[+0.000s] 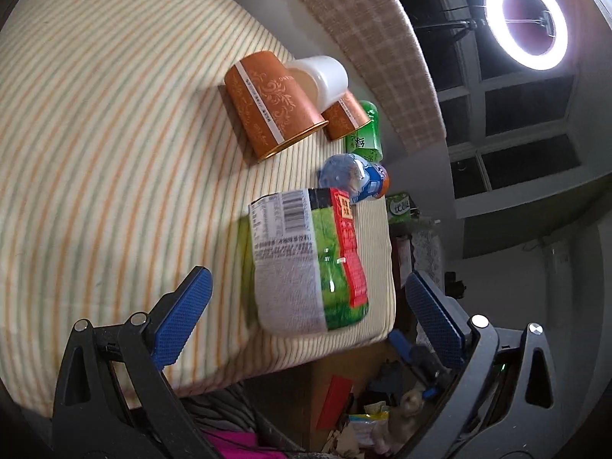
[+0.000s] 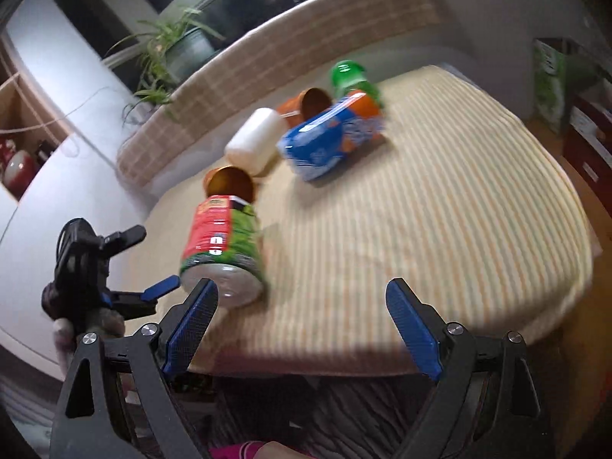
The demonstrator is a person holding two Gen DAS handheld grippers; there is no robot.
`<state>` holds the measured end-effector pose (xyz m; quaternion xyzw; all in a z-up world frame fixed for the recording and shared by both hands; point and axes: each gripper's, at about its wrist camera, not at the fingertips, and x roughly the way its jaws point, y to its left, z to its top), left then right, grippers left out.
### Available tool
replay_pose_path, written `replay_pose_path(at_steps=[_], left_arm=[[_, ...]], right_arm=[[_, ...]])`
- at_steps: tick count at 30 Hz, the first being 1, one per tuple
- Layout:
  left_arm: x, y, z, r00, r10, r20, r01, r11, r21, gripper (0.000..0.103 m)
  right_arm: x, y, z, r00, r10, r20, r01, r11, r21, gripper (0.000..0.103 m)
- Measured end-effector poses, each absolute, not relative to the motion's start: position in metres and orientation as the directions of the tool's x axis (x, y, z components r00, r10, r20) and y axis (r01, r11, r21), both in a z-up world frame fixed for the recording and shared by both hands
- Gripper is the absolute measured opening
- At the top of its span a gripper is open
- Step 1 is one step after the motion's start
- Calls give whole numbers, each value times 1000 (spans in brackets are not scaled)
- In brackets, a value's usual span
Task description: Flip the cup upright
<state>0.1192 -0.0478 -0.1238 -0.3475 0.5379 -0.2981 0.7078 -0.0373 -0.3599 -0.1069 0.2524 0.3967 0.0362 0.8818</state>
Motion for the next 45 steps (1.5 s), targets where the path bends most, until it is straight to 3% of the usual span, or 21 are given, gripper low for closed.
replay_pose_path(at_steps=[14, 17, 21, 24, 45], left_arm=[[141, -75, -154, 180, -805, -566, -19, 572, -820, 101], [144, -78, -157, 170, -802, -572, -18, 578, -816, 92], [147, -81, -165, 155, -805, -573, -39, 575, -817, 90], [147, -85, -167, 145, -820, -554, -31, 556, -830, 83], [134, -75, -132, 271, -751, -602, 116, 646, -754, 82]], right_arm=[[-45, -372, -117, 670, 267, -693, 167, 855, 491, 90], [-44, -375, -119, 668, 266, -695, 174, 852, 493, 90], [-44, -378, -123, 664, 261, -700, 187, 849, 494, 90], [-45, -379, -125, 662, 255, -705, 196, 849, 491, 90], [-42, -371, -125, 656, 257, -710, 188, 855, 484, 90]])
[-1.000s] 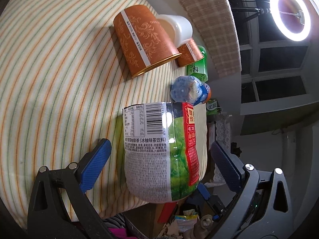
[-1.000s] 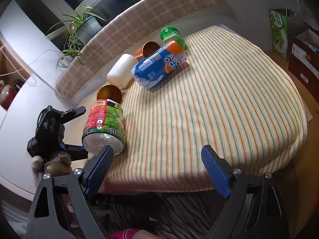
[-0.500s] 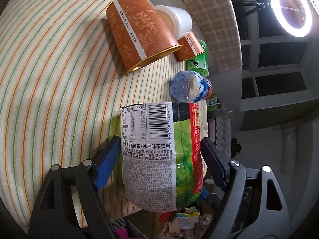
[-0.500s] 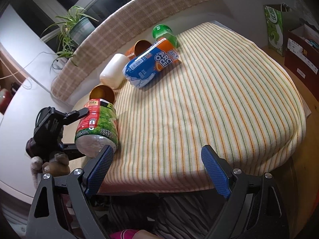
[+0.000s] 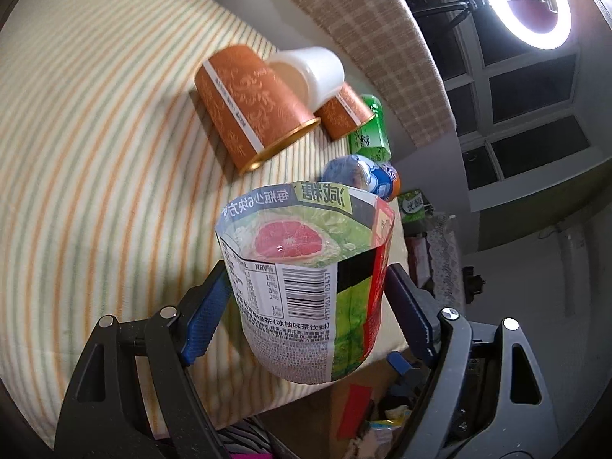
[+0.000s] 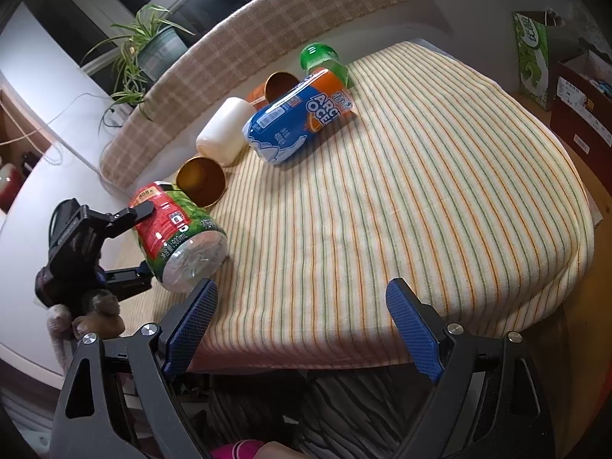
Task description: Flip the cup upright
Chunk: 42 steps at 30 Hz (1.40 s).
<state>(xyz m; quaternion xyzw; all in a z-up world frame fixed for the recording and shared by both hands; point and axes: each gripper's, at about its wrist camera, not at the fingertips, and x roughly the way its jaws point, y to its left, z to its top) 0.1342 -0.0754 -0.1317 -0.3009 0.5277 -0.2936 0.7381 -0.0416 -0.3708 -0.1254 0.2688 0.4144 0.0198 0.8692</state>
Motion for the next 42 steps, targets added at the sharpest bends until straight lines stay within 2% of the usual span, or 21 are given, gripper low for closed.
replay_pose_path(at_steps=[5, 8, 11, 24, 32, 42], left_arm=[[127, -74, -119, 353, -680, -642, 177, 723, -668, 82], [120, -78, -110, 418, -616, -668, 228, 783, -579, 82], [110, -88, -101, 505, -524, -686, 290, 851, -437, 82], [89, -115, -96, 665, -351, -659, 373, 921, -114, 82], [82, -121, -100, 706, -307, -638, 380, 925, -24, 82], [83, -115, -106, 688, -328, -648, 380, 923, -63, 82]], right_arm=[[-40, -369, -124, 658, 255, -709, 190, 854, 484, 90], [-39, -368, -124, 659, 256, -708, 186, 856, 482, 90], [-38, -366, -124, 658, 261, -707, 181, 856, 484, 90], [-39, -367, -125, 659, 257, -707, 183, 856, 483, 90], [-38, -359, -119, 669, 229, -707, 168, 880, 444, 90], [-35, -354, -117, 667, 228, -709, 157, 888, 433, 90]])
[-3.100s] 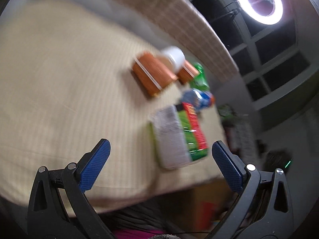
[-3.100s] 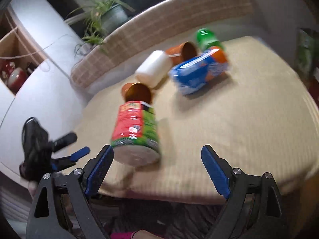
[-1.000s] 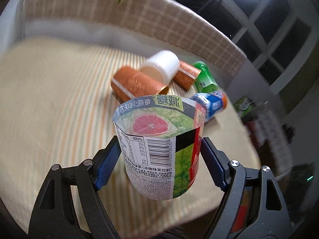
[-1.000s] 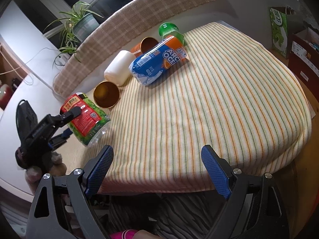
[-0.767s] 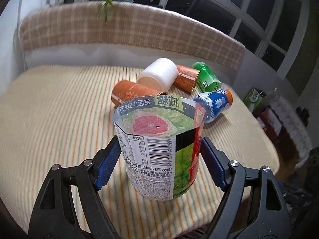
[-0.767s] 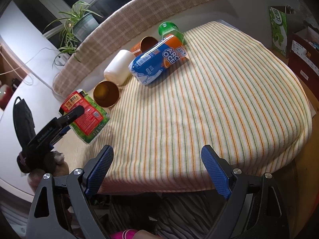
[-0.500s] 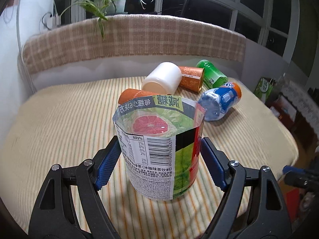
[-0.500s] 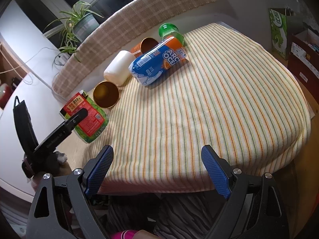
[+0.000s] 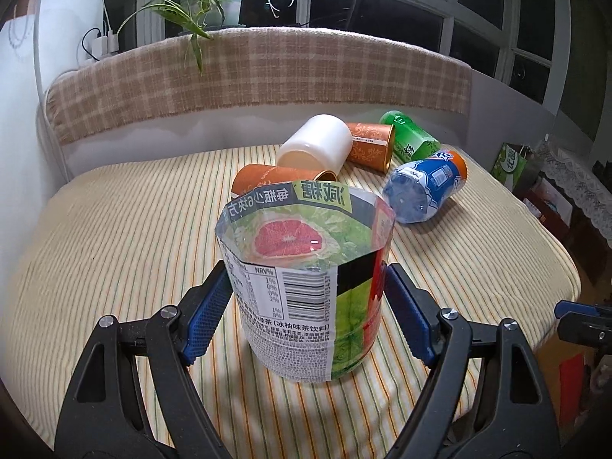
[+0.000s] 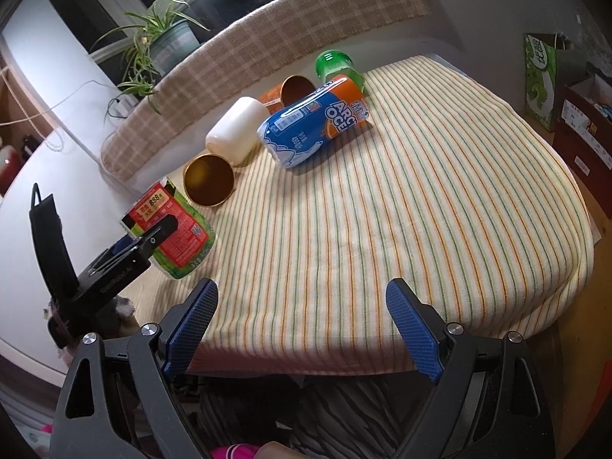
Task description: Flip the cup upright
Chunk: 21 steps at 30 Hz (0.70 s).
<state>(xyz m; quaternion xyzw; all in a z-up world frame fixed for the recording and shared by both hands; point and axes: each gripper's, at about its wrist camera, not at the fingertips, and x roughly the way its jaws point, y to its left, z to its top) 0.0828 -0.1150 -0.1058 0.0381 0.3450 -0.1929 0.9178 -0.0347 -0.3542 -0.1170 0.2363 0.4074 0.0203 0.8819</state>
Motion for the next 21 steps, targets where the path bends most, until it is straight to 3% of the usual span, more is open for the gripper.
replay_pose_path(at_steps=[13, 21], left_arm=[[80, -111, -108, 657, -353, -666, 400, 912, -88, 84], [82, -106, -116, 591, -412, -693, 416, 892, -176, 91]], right_arm=[[-31, -348, -115, 665, 237, -709, 142, 891, 431, 90], [-32, -347, -117, 663, 241, -708, 136, 892, 430, 90]])
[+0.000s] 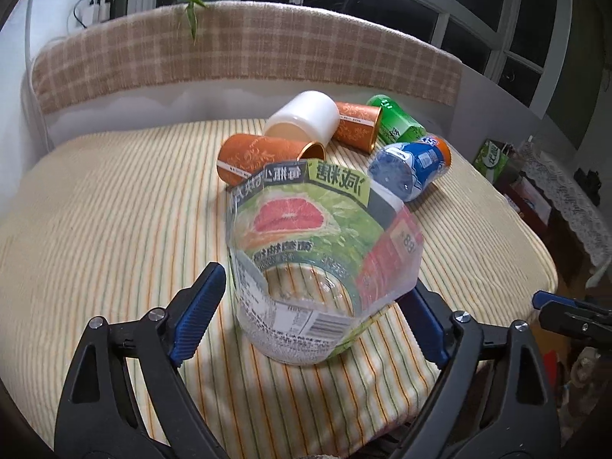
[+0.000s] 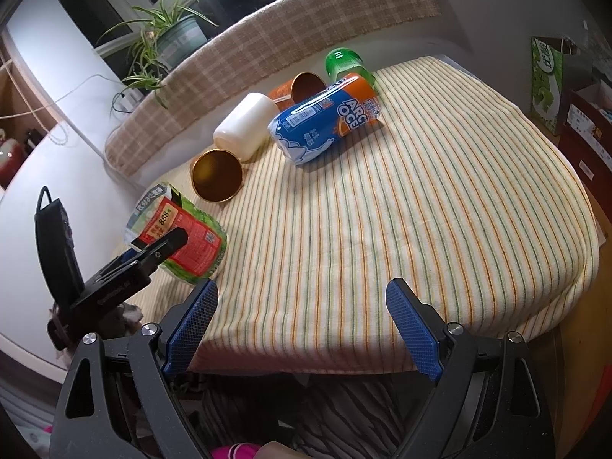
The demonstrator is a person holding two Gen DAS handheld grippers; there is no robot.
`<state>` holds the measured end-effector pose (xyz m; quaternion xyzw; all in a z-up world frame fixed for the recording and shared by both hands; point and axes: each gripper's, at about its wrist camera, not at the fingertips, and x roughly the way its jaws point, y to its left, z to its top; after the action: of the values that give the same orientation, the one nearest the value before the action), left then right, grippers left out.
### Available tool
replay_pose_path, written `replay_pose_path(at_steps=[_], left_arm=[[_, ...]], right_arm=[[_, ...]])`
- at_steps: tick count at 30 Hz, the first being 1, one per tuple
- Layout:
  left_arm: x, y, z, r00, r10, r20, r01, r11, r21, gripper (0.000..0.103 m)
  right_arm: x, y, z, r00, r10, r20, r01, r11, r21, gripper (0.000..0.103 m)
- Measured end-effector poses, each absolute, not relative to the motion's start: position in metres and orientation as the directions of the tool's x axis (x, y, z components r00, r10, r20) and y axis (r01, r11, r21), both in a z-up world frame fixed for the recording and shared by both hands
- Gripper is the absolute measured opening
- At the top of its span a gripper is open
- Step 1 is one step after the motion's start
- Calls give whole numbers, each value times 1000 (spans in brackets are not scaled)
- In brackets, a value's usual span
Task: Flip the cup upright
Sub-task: 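Open the right gripper and pull back from the upright cup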
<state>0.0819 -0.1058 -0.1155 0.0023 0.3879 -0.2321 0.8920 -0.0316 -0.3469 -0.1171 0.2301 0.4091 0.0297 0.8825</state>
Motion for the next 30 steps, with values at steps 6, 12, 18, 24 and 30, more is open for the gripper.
replay_pose_path(at_steps=[6, 12, 18, 24, 30], left_arm=[[77, -102, -119, 571, -422, -704, 421, 887, -190, 91], [65, -88, -120, 578, -420, -699, 408, 891, -198, 92], [42, -61, -108, 669, -372, -643, 350, 921, -170, 92], [14, -40, -72, 809, -291, -510, 275, 955, -109, 92], [-4, -29, -34, 903, -219, -368, 214, 975, -55, 103]], right_arm=[[-32, -341, -116, 672, 244, -700, 116, 898, 425, 90], [-34, -323, -105, 708, 218, -672, 61, 929, 366, 90], [-35, -303, -90, 778, 165, -606, 7, 963, 270, 90], [-36, -280, -70, 855, 123, -503, -32, 982, 184, 90], [-37, -266, -52, 907, 80, -414, -36, 993, 114, 96]])
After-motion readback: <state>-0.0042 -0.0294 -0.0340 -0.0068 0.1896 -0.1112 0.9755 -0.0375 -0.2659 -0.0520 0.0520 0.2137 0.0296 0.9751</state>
